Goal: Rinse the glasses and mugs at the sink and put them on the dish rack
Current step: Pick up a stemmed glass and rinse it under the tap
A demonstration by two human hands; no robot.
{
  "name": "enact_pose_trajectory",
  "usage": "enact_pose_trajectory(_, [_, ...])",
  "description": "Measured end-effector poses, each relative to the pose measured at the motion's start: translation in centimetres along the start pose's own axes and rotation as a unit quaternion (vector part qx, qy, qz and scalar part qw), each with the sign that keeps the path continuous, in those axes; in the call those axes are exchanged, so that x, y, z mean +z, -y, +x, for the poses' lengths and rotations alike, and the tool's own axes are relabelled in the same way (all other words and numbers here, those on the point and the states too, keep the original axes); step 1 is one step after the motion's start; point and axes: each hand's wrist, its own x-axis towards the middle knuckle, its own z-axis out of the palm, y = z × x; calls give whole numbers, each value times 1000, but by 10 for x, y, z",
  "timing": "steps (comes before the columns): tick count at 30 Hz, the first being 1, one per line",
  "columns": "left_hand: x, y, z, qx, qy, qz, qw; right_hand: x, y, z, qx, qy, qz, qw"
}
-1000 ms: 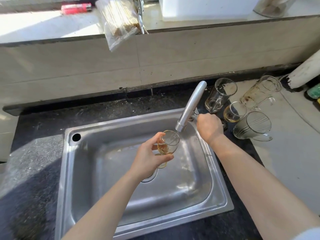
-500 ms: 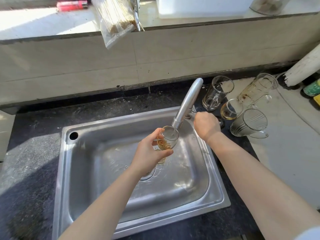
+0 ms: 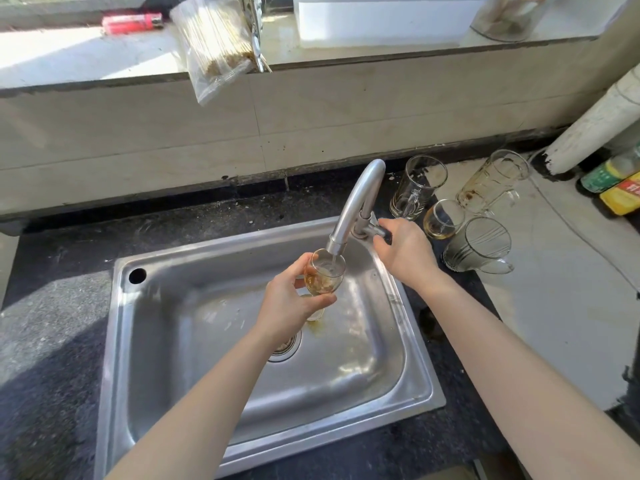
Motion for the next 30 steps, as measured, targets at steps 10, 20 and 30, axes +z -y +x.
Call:
enact_pose_trajectory(10, [4,-6,2,0,-8,10,1000,29,-7,34,-43,35,-287,956])
enact_pose_trajectory(20, [7,-5,-1,5,-18,1,1000,31,-10,36,-70,40,-319,944])
enact_pose_trajectory(30, [7,0,-2,-2,-15,-11,1000,36,-12,34,-80,25,-316,945])
